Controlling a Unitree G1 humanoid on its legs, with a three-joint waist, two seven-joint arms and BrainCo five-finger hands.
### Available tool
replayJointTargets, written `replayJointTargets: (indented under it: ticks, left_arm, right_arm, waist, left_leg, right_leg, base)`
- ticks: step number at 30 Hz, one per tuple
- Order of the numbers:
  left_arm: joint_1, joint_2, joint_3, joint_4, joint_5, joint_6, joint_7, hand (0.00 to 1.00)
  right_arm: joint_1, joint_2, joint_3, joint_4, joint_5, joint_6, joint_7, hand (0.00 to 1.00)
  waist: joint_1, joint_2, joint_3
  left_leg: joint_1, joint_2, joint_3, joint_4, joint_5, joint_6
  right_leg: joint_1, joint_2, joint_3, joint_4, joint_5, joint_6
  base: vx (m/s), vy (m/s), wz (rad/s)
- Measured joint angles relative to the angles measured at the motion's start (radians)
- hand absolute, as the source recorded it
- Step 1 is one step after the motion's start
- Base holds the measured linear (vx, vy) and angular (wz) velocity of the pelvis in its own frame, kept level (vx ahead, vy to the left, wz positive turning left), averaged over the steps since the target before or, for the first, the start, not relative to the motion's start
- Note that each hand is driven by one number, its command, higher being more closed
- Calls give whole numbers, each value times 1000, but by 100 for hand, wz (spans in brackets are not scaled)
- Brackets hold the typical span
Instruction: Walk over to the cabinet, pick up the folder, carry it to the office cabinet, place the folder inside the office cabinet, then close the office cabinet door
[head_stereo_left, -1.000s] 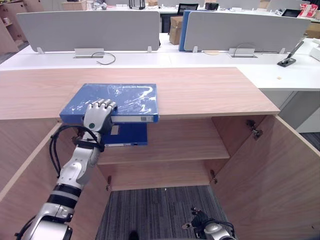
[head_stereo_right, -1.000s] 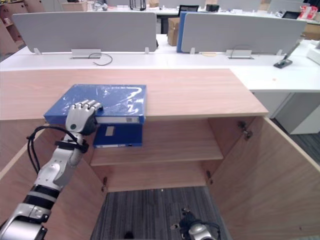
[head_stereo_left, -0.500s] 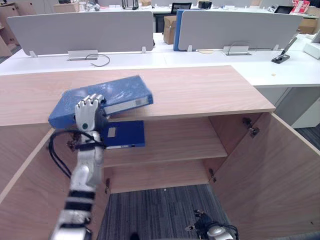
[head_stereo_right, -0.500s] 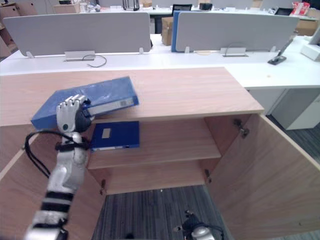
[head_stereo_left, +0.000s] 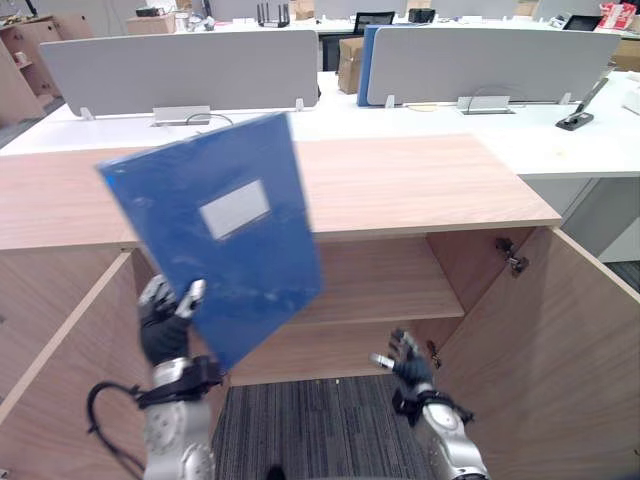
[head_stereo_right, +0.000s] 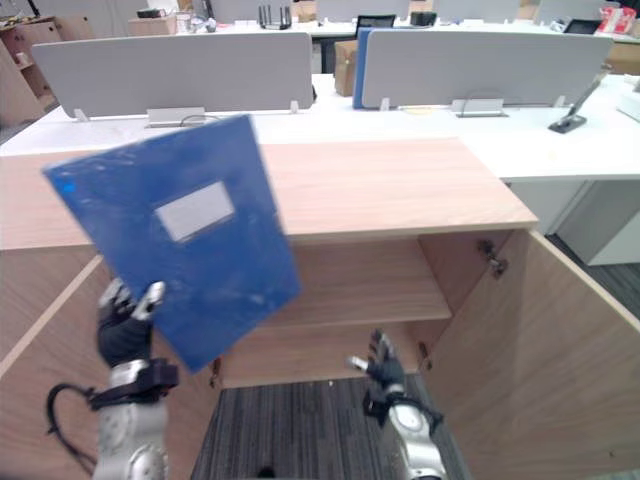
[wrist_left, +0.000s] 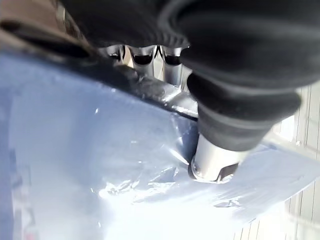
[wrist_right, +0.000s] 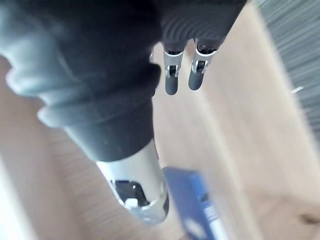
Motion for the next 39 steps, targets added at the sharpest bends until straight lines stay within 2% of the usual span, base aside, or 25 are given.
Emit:
replayJointTargets:
  ticks: [2,4,8,12,15,17,23,33,34,37,39]
  left_arm:
    - [24,-19,26,-52,-33,-4,-18,100]
    - [25,-27,27,-88,-35,-11,-33,100]
    - [23,-36,13,-115,-33,-20,-53,100]
    - [24,-39,-27,-115,-30,-19,-63,100]
    - [24,-39,-56,-114,-26,-19,-74,100]
    - [24,-36,-91,-111,-26,-19,-75,100]
    - [23,-7,-131,-67,-26,-20,-74,100]
    - [26,50,-132,-46,-28,-42,-59,100]
    - [28,63,-133,-41,-28,-42,-58,100]
    - [31,80,-132,-14,-36,-41,-45,100]
    - [40,93,-133,11,-54,-40,-38,100]
  right_arm:
    - [-12,1,-2,-175,59,-39,31,0]
    - [-57,2,0,-246,95,-56,48,0]
    - [-189,-1,21,-302,137,-64,60,0]
    - [-340,-39,143,-302,206,-61,111,0]
    - [-431,-53,211,-273,251,-51,142,0]
    - [-531,-77,265,-186,300,-36,162,0]
    - [-641,-143,335,-36,403,-10,165,0]
    - [-753,-186,454,95,420,-3,165,0]
    - [-758,-187,471,118,420,-3,165,100]
    - [-777,-190,519,176,427,8,167,100]
    - [-787,-207,574,206,471,25,169,100]
  waist:
    - [11,-7,0]
    - [15,-10,1]
    - [16,-10,0]
    - [30,-12,0]
    - [38,-17,0]
    - [46,-24,2]
    - [61,-35,1]
    - [81,-35,1]
    - [83,-35,1]
    - [84,-35,1]
    - [89,-35,1]
  left_leg:
    - [0,-4,-4,0,1,1]
    - [1,-6,-8,0,2,3]
    - [1,-8,-14,0,5,6]
    - [0,-8,-19,0,8,6]
    - [-2,-8,-23,0,11,6]
    - [-4,-8,-27,-1,14,7]
    - [-18,-10,-43,-1,25,9]
    - [-42,1,-63,-1,42,4]
    - [-44,1,-67,-1,45,4]
    - [-49,3,-74,-1,50,2]
    - [-50,4,-75,-1,50,2]
  right_leg:
    - [2,-3,-8,4,0,0]
    - [4,-5,-13,6,0,0]
    - [5,-7,-19,9,0,0]
    - [5,-6,-23,11,0,0]
    - [5,-6,-27,12,0,1]
    - [4,-6,-30,13,0,1]
    - [-2,-6,-50,19,0,1]
    - [-22,2,-63,24,1,-1]
    - [-22,3,-68,24,2,-1]
    - [-23,10,-75,23,4,-4]
    - [-23,12,-75,23,4,-5]
  base:
    - [9,14,6]
    - [-12,13,6]
    - [-29,14,5]
    - [-11,5,2]
    - [-6,5,4]
    - [-10,6,4]
    - [-17,8,10]
    - [-36,8,5]
    - [-8,-5,9]
    - [-8,-11,8]
    - [0,0,0]
